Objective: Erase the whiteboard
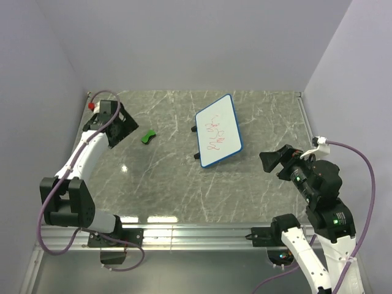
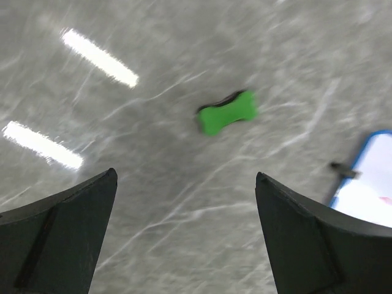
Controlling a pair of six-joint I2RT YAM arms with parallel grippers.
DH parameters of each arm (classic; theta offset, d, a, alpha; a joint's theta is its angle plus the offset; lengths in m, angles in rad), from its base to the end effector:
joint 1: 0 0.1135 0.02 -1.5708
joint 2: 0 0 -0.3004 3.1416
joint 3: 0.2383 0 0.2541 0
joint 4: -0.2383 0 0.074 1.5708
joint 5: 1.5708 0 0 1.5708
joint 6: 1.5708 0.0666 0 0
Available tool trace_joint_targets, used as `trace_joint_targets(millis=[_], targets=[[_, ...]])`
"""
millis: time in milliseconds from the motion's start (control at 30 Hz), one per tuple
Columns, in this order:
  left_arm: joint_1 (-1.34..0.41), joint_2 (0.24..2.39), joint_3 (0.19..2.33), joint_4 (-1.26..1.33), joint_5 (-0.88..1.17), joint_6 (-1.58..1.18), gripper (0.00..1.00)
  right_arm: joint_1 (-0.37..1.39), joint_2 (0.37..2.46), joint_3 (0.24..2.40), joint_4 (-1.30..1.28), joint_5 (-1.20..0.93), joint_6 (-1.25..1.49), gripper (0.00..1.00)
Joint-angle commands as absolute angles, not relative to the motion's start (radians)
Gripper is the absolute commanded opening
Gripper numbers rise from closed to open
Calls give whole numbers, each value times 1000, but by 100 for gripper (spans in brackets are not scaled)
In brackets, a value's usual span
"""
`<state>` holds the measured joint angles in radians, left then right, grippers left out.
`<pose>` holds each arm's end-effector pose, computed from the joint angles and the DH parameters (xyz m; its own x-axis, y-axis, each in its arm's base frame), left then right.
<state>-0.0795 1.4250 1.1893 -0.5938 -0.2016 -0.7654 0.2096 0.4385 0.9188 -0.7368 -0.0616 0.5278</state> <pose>0.3245 -0.0125 0.3087 -0.4907 -0.6418 -0.5892 -0.5505 0.7526 -0.3613 0.0727 0.0196 0.3727 -0.3483 0.4398 -0.8278 -0.1048 0.8593 0.5007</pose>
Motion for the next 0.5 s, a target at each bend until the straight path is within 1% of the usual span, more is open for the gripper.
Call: trace_joint_targets(millis=[0,133,200,267,367,467], targets=[[-43,1443,1125,-580,-88,-706,100,215,457,934,-736,-95,537,100],[-63,1531,1137,-583,-156,-670,99,216,498,933,-745,-109,540,100],[-106,1581,1150,-558,-196,-615,99,215,532,945,-753,-120,526,100],[-141,1636,1181,-528,-222,-574,96,215,557,953,-759,-126,517,100],[-152,1707,1229,-467,-183,-456,93,216,577,966,-773,-120,503,100],[-156,1745,1259,-385,-109,-355,93,215,591,966,-769,-127,503,100]])
